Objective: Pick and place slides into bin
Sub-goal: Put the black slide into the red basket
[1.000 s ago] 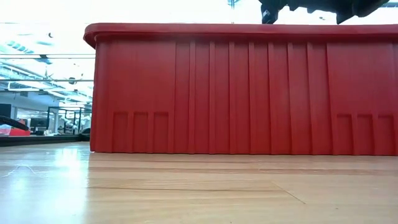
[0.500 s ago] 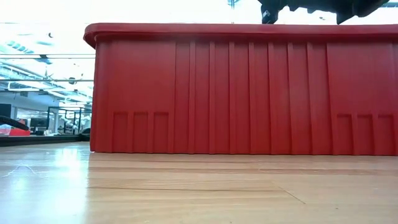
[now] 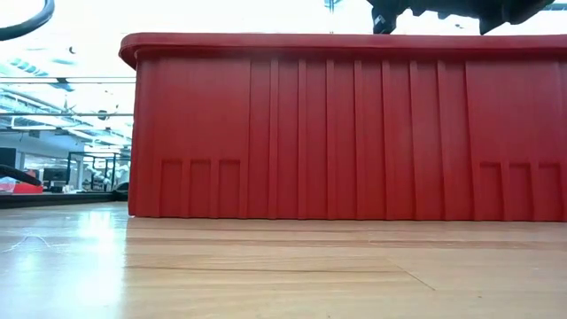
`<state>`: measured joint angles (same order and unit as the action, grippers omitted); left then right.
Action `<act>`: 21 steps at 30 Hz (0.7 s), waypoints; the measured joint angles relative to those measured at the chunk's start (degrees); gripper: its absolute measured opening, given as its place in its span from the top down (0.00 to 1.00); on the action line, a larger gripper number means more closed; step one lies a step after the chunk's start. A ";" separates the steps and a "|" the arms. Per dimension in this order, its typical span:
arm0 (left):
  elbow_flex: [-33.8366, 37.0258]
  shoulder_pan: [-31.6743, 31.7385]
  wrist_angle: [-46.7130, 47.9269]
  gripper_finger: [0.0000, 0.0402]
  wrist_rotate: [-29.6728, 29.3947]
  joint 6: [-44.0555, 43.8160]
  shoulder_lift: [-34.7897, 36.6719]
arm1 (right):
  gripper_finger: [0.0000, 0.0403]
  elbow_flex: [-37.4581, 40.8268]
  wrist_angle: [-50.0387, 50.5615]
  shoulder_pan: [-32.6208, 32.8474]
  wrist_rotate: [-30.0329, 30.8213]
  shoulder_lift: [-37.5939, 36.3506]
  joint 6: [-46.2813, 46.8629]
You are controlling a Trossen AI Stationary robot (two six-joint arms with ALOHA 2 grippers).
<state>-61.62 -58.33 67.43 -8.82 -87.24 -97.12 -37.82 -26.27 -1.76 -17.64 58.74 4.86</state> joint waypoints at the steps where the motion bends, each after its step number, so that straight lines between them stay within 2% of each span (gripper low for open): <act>1: 0.01 0.15 0.29 0.54 0.04 -0.02 -0.02 | 0.65 0.00 0.02 0.00 -0.01 0.00 0.00; 7: 0.07 1.90 3.94 0.54 0.44 -0.07 -0.03 | 0.65 0.00 1.14 0.00 0.10 0.00 -1.03; 10: 0.12 3.02 5.18 0.54 0.17 -0.06 -0.11 | 0.65 0.00 1.50 0.00 2.12 0.00 -1.08; 21: 0.10 5.71 3.14 0.54 -1.79 4.38 -0.11 | 0.65 0.00 1.56 -0.02 2.87 0.02 -1.07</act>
<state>-61.52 -52.62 70.57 -10.61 -82.86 -97.23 -37.82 -24.71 -1.78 -14.76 58.76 3.79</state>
